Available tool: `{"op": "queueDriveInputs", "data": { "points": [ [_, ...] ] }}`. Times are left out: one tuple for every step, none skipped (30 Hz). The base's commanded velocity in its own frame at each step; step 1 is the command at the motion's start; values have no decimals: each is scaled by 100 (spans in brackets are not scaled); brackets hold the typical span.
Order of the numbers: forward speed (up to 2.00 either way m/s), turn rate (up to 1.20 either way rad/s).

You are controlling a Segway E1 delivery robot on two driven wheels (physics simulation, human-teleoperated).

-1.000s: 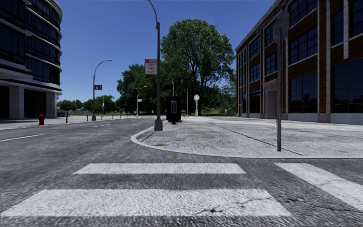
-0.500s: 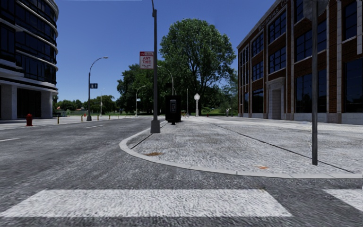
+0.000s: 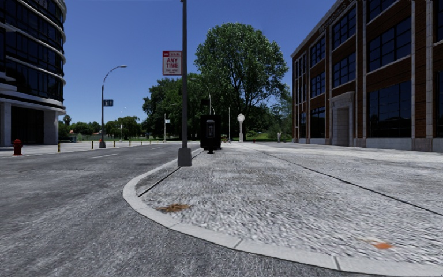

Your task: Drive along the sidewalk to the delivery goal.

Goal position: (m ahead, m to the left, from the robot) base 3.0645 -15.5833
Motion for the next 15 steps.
{"op": "queueDriveInputs", "data": {
  "points": [
    [200, 0],
    [200, 0],
    [200, -1],
    [200, -11],
    [200, -17],
    [200, -25],
    [200, -25],
    [200, -30],
    [198, -33],
    [197, -34],
    [197, -34],
    [195, -35],
    [194, -35],
    [194, -35],
    [194, -35]
  ]
}}
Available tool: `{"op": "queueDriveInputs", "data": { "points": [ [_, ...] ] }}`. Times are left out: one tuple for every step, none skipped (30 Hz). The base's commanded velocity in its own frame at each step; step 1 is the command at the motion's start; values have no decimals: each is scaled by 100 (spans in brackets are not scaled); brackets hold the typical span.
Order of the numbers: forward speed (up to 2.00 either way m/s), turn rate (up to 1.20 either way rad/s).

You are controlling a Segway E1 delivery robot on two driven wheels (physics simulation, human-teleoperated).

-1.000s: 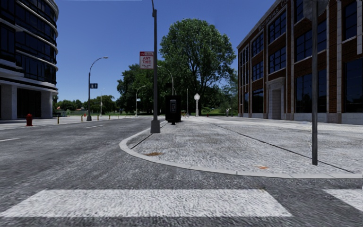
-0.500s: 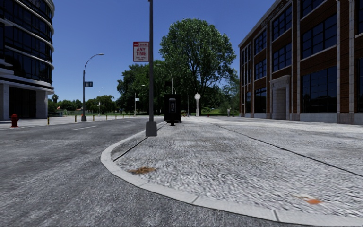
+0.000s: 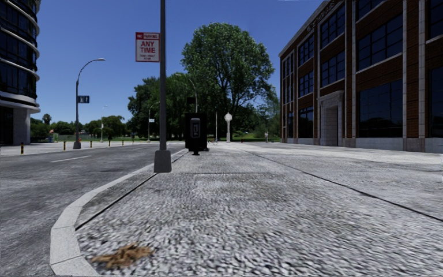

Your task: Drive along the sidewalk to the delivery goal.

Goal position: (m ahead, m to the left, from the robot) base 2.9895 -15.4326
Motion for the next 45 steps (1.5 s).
{"op": "queueDriveInputs", "data": {
  "points": [
    [194, -35],
    [194, -35],
    [194, -35],
    [194, -35],
    [194, -35],
    [194, -35],
    [194, -35],
    [194, -35],
    [194, -39],
    [194, -39],
    [194, -67],
    [194, -89],
    [194, -99],
    [194, -105],
    [194, -105],
    [194, -120],
    [194, -120],
    [194, -120],
    [194, -120],
    [194, -120],
    [194, -120],
    [194, -120],
    [194, -120],
    [194, -120],
    [194, -120],
    [194, -120],
    [194, -120],
    [194, -120],
    [194, -120],
    [194, -120],
    [194, -120],
    [194, -120],
    [194, -120],
    [194, -120],
    [194, -120],
    [194, -120],
    [194, -120],
    [194, -120],
    [194, -120],
    [194, -120],
    [194, -120],
    [194, -120],
    [194, -120],
    [194, -120],
    [194, -120]
  ]
}}
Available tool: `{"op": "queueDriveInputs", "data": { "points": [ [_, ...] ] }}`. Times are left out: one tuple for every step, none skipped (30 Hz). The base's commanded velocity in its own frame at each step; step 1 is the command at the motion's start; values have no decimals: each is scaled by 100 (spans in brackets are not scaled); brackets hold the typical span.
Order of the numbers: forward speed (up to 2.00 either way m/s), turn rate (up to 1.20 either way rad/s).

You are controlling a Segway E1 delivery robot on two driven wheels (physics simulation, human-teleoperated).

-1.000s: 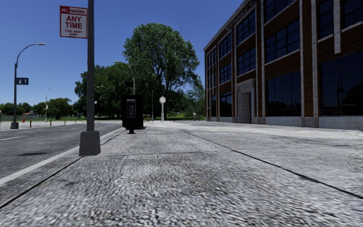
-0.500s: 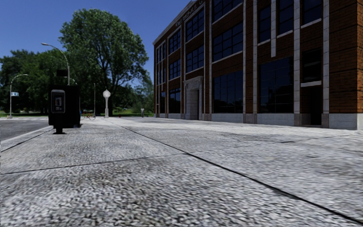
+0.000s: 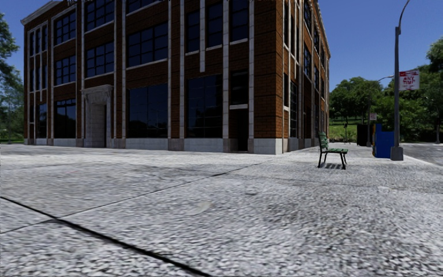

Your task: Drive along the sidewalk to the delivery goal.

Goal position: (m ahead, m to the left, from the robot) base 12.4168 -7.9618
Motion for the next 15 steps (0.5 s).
{"op": "queueDriveInputs", "data": {
  "points": [
    [194, -120],
    [194, -120],
    [194, -120],
    [194, -114],
    [194, -42],
    [194, -3],
    [194, 0],
    [194, 0],
    [194, 0],
    [194, 0],
    [194, 0],
    [194, 0],
    [194, 0],
    [193, 0],
    [193, 0]
  ]
}}
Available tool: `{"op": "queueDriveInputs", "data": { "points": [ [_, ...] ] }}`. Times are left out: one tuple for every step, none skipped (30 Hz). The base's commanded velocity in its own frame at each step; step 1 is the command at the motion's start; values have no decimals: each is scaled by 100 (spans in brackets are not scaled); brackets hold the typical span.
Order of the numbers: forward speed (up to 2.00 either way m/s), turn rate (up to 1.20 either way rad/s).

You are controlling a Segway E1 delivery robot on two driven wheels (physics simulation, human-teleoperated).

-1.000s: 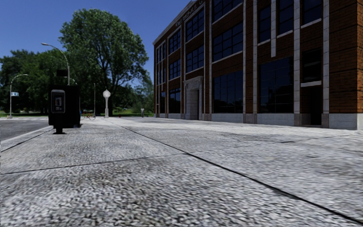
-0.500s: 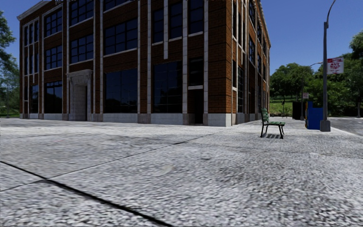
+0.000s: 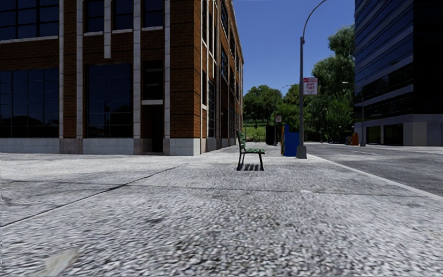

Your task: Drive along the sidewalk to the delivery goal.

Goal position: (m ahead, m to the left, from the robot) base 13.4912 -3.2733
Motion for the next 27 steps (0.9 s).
{"op": "queueDriveInputs", "data": {
  "points": [
    [193, 0],
    [193, 0],
    [193, 0],
    [193, 0],
    [193, 0],
    [193, 14],
    [193, 34],
    [193, 34],
    [193, 53],
    [193, 74],
    [193, 82],
    [193, 82],
    [193, 83],
    [193, 83],
    [193, 84],
    [193, 43],
    [193, 29],
    [193, 29],
    [193, 0],
    [193, 0],
    [193, 0],
    [193, 0],
    [193, 0],
    [193, 0],
    [193, 0],
    [193, 0],
    [193, 0]
  ]
}}
